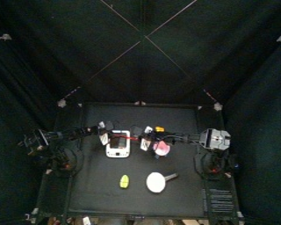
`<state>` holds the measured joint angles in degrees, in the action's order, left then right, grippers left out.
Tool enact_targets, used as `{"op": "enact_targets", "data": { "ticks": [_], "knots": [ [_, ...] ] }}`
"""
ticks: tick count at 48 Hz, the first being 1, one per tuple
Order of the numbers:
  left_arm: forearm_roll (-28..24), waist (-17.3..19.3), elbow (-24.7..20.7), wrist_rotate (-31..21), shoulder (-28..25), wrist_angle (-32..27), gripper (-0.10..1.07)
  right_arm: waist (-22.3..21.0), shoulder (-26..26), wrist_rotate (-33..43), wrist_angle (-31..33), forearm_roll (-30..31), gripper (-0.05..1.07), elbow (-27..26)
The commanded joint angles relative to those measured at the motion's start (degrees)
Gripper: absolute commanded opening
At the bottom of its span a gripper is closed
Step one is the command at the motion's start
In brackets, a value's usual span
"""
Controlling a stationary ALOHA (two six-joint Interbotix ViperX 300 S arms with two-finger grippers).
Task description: Cut sushi roll
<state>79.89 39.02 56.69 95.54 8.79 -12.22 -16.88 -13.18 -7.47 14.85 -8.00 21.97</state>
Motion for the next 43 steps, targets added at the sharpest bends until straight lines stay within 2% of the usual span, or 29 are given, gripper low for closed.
{"op": "enact_targets", "data": {
  "ticks": [1,34,43],
  "knots": [
    [0.0,1.0,-1.5,-0.4,0.0,0.4,0.23,-0.1,1.8,0.1,-0.2,-0.2,0.34,-1.1],
    [0.3,1.4,-2.5,-0.6,0.7,0.6,0.23,-1.7,1.4,0.0,-0.5,0.0,0.34,-3.8],
    [0.3,1.1,-2.4,-0.8,2.6,0.3,0.23,-1.3,2.3,-0.1,-0.5,0.9,0.34,-3.9]
  ]
}}
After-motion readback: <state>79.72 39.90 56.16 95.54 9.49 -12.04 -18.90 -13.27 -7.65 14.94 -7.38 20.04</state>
